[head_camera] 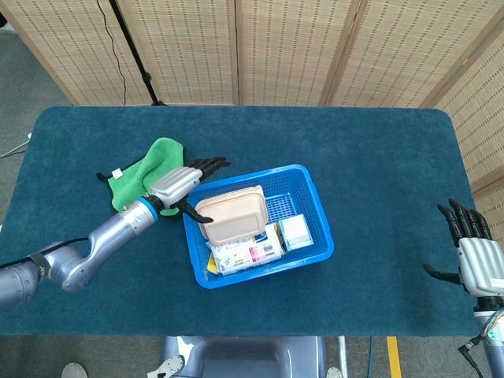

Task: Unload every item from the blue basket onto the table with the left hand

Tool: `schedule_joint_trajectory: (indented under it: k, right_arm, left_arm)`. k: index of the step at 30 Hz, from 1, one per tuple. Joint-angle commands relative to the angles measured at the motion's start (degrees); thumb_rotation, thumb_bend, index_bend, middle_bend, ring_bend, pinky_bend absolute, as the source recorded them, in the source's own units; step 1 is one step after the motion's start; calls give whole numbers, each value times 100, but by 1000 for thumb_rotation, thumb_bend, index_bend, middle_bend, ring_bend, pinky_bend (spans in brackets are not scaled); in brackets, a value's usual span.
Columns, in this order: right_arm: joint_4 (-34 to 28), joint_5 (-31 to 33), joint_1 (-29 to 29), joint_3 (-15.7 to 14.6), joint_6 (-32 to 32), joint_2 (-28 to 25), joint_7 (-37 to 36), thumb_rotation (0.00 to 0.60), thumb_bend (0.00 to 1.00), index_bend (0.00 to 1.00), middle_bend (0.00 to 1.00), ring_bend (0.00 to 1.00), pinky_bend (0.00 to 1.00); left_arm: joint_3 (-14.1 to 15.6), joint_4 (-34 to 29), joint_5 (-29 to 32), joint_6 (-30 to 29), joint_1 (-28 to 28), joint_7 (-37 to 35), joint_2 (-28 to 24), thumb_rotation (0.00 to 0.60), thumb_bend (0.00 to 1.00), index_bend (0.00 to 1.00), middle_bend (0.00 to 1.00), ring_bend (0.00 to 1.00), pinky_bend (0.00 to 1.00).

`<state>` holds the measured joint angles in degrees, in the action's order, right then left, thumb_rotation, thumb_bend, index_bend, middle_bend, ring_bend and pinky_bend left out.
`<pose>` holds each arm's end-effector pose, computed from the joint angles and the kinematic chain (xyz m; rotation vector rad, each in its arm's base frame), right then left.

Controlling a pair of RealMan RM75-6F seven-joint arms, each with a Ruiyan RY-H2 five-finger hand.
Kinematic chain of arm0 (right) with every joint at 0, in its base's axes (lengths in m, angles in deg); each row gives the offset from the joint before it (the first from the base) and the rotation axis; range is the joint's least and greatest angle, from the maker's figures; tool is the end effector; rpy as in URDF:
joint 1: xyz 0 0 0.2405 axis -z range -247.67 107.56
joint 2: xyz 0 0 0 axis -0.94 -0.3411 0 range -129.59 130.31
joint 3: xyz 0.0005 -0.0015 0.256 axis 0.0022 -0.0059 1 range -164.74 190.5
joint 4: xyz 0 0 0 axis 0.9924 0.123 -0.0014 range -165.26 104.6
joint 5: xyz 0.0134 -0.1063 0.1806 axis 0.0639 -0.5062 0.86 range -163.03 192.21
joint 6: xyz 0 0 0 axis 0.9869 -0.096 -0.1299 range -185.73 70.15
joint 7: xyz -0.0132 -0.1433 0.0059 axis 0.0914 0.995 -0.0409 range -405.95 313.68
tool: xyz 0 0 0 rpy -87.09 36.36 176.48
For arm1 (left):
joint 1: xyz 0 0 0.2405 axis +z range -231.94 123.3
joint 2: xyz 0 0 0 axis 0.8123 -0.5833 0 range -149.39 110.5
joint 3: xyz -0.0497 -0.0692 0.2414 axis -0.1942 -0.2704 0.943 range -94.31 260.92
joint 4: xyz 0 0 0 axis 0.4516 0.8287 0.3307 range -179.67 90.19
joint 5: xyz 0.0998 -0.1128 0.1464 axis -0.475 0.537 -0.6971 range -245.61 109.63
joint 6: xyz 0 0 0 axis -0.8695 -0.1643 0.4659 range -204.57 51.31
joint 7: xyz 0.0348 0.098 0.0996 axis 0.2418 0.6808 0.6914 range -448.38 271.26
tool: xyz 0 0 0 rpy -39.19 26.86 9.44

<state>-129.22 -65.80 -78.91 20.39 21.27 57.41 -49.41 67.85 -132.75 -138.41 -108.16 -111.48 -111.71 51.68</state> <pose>-0.2922 -0.2170 0.1896 1.3472 -0.9581 0.9548 -0.0713 0.3996 0.0507 -2.0264 -1.3866 -1.1046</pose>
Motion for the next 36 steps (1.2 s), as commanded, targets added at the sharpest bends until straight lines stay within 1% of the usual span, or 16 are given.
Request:
schedule_joint_trajectory:
  k: [1,4,6,12,15,26,31,34,36]
  right_arm:
    - [2,-16,11,4,34,-16,-34,600,0,0,0,0,0]
    - [11,-16,15,6,40,-30,-79,600,0,0,0,0,0]
    - [31,16,10,9,16,-34,-105,600,0,0,0,0,0]
    - [41,38,-3,14,-4,-33,-112,600,0,0,0,0,0]
    - [33,44,-11,11,-17,-30,-92,600,0,0,0,0,0]
    - [7,11,12,4,35,-66,-147,600,0,0,0,0,0]
    - [21,6,5,0,25,-67,-156,600,0,0,0,0,0]
    - [41,25,6,9,56,-33,-68,600,0,0,0,0,0]
    - [37,20,1,10,53,-21,-83,600,0,0,0,0,0]
  left_arm:
    - [4,207,431,316,-228,-111,455,567,0,0,0,0,0]
    - [-6,347,500,354,-246,-215,680,568,0,0,0,0,0]
    - [-28,376,433,279,-208,-285,778,569,0,0,0,0,0]
    - [-47,277,110,77,-70,-484,833,573,0,0,0,0,0]
    - [1,212,42,155,-47,-578,811,574,0,0,0,0,0]
    - [14,591,448,147,-7,-609,1127,569,0,0,0,0,0]
    - [-10,673,533,374,-29,-775,1253,599,0,0,0,0,0]
    - [-23,713,457,482,-42,-850,1279,600,1,0,0,0,0]
    - [-43,747,445,566,-49,-930,1314,600,31,0,0,0,39]
